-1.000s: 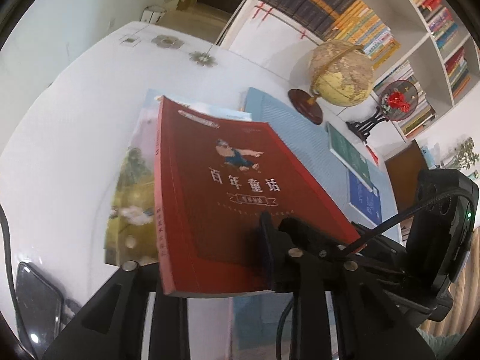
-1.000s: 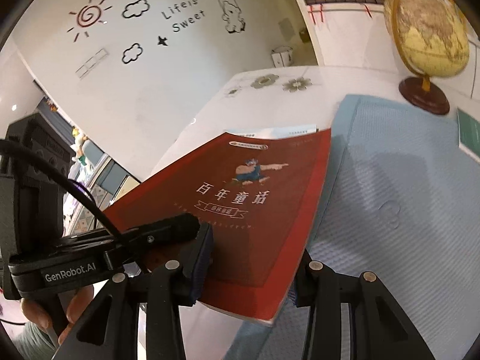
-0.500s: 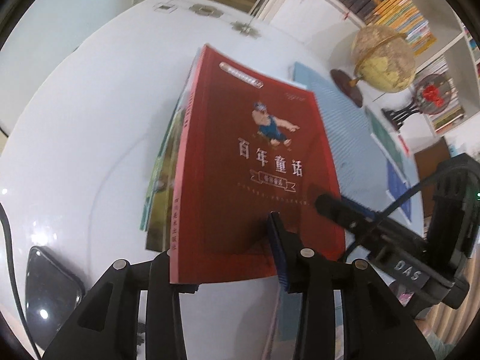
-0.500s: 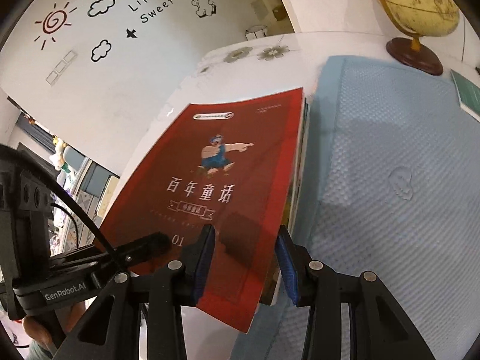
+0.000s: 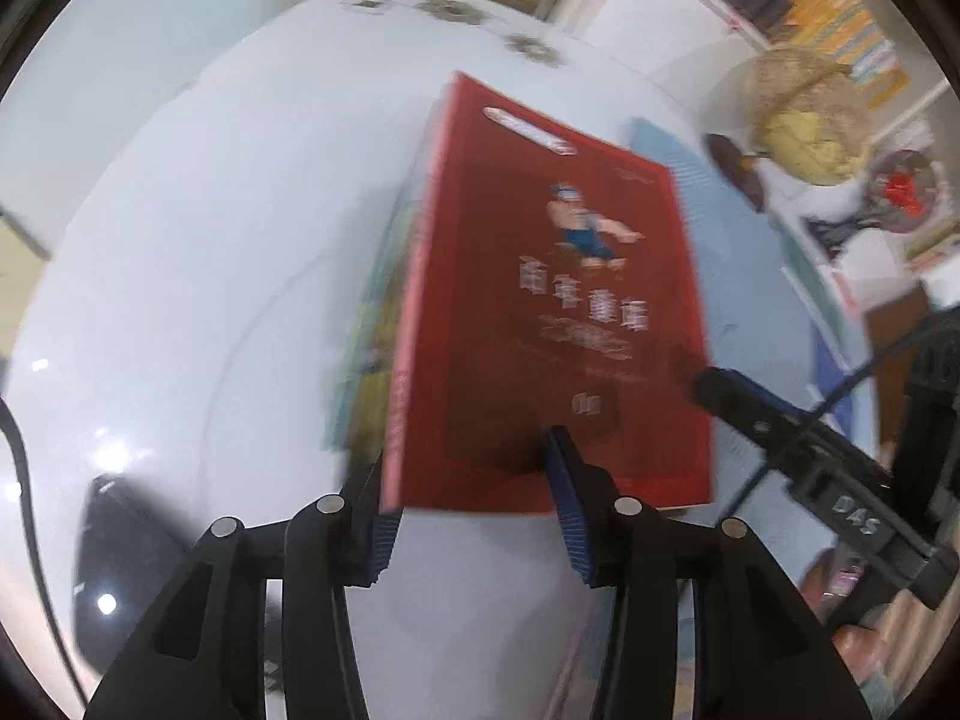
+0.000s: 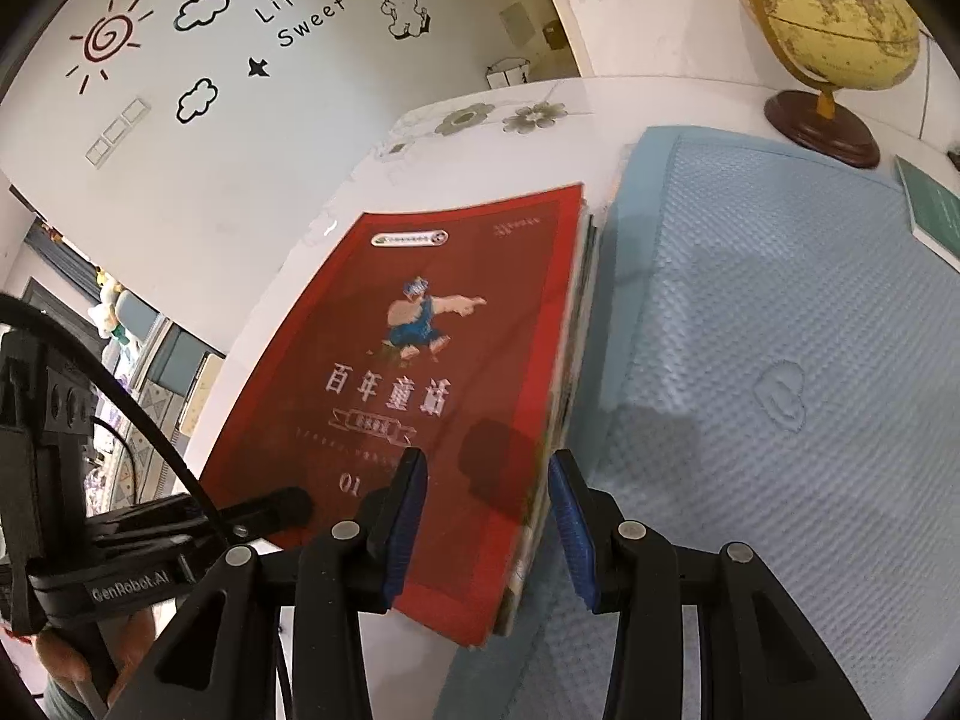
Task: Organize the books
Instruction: 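Move both grippers back over the mat to the blue book's edge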
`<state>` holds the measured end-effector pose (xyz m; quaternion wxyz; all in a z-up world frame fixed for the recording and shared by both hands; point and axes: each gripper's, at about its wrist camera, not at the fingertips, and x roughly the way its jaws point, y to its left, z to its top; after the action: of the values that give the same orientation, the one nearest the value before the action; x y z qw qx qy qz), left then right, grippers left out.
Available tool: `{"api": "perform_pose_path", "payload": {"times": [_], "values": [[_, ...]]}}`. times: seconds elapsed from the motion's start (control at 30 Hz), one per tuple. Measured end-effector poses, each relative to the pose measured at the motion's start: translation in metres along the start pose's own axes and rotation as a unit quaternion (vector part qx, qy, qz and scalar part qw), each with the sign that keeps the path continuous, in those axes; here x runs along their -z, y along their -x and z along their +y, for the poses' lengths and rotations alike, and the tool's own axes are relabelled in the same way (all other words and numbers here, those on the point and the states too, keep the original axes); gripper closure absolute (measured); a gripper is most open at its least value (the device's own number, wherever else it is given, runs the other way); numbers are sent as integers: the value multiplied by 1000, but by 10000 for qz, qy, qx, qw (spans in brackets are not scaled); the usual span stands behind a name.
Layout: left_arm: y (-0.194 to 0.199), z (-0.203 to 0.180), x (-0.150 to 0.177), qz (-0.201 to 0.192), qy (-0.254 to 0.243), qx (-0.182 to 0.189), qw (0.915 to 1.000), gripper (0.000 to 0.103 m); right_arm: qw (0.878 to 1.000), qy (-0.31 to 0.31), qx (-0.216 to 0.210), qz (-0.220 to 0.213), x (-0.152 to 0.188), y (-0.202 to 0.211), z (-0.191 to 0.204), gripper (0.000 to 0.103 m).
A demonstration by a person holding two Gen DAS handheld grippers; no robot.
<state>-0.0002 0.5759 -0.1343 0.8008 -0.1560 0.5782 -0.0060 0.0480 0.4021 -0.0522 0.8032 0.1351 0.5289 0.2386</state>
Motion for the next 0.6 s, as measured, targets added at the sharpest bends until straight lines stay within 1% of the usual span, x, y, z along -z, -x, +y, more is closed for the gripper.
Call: {"api": "perform_pose_path", "payload": {"times": [0.03,0.07,0.17,0.23,0.27,0.3,0.37,0.47,0.5,0.53,0.6], "values": [[3,1,2,-22,22,-246,9997,60,10000,-29,-9,16,2,1,-2,62],[7,1,3,-71,-12,-316,9995,60,10000,-74,-25,40,6,3,-5,62],[19,-6,6,-190,-23,-335,9993,60,9999,-74,-12,75,12,8,-8,62],[29,-14,9,-319,-78,-318,9990,60,9999,94,50,63,16,14,-7,62],[35,-21,10,-384,-131,-334,9986,60,9997,199,130,62,18,19,-6,59],[40,-28,11,-445,-190,-333,9983,60,9995,241,183,51,21,22,-7,53],[46,-38,15,-505,-283,-290,9979,60,9994,262,246,11,27,29,-12,48],[49,-59,17,-475,-432,-191,9978,60,9994,158,293,80,39,38,-29,47],[47,-65,17,-396,-484,-170,9979,60,9993,90,346,103,43,41,-37,47],[45,-73,17,-325,-529,-128,9980,60,9991,56,416,108,46,43,-42,47],[43,-92,19,-339,-638,-18,9974,60,9975,111,699,78,53,52,-54,47]]}}
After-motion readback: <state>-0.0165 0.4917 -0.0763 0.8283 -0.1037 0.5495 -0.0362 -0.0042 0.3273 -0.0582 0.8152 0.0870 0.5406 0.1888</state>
